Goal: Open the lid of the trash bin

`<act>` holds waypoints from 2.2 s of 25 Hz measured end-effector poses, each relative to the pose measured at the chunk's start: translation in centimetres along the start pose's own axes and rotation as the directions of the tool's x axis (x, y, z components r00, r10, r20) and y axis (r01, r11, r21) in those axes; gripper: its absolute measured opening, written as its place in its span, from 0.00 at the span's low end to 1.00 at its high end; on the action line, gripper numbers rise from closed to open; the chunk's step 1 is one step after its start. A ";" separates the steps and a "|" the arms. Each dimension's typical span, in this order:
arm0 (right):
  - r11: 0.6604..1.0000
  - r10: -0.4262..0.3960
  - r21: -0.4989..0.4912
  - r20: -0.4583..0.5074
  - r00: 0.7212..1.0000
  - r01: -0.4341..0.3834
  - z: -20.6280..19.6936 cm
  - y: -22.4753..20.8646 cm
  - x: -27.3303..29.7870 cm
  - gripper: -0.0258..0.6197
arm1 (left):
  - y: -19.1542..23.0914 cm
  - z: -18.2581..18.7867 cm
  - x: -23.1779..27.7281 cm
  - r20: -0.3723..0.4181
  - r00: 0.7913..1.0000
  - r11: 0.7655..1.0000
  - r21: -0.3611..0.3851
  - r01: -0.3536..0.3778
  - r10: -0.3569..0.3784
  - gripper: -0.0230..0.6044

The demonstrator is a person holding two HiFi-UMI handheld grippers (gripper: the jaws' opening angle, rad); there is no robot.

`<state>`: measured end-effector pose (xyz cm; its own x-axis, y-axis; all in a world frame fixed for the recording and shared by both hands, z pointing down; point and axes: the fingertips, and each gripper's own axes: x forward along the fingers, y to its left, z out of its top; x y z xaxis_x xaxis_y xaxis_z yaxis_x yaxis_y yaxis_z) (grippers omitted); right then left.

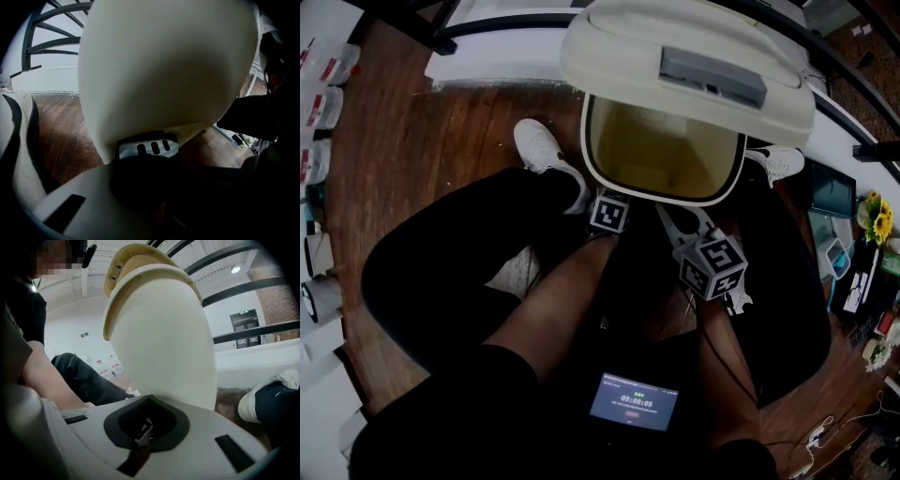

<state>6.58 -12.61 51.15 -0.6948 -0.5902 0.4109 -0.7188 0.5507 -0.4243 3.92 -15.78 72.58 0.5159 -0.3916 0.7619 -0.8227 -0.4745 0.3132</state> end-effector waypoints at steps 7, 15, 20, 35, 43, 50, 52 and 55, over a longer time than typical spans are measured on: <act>1.000 -0.005 0.003 0.002 1.000 0.005 0.0 -0.3 -0.1 0.08 | 0.3 -0.7 0.7 -0.032 0.999 1.000 -0.018 0.000 0.000 0.09; 1.000 -0.004 0.003 0.000 1.000 0.004 -0.3 -0.3 0.0 0.08 | 0.2 -0.7 0.7 -0.027 1.000 1.000 -0.015 0.006 -0.006 0.09; 1.000 -0.009 0.000 0.000 1.000 0.009 -0.3 -0.3 0.1 0.08 | 0.5 -0.8 0.7 -0.029 1.000 1.000 -0.009 0.001 -0.002 0.09; 1.000 -0.006 0.003 0.006 1.000 0.006 -0.4 -0.5 -0.2 0.08 | 0.1 -1.0 0.8 -0.030 1.000 1.000 0.002 0.010 -0.009 0.09; 1.000 -0.007 0.008 0.006 1.000 0.007 -0.4 -0.6 -0.3 0.08 | -0.2 -1.0 0.8 -0.028 0.999 1.000 0.007 0.023 -0.022 0.09; 1.000 -0.007 0.008 0.005 1.000 0.007 -0.3 -0.4 -0.2 0.08 | 0.1 -0.7 0.5 -0.022 1.000 0.999 0.038 0.009 -0.009 0.09; 1.000 -0.010 0.007 0.002 1.000 0.010 -0.4 -0.5 -0.3 0.08 | -0.1 -0.7 0.5 -0.022 1.000 0.999 0.045 0.008 -0.007 0.09; 1.000 -0.014 0.008 0.000 1.000 0.014 -0.6 -0.6 -0.3 0.08 | -0.1 -0.7 0.3 -0.016 1.000 0.999 0.053 0.007 -0.006 0.09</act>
<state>7.20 -12.36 51.73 -0.6847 -0.5977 0.4171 -0.7282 0.5375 -0.4252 3.95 -15.30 73.18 0.5166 -0.3760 0.7692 -0.8054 -0.5181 0.2877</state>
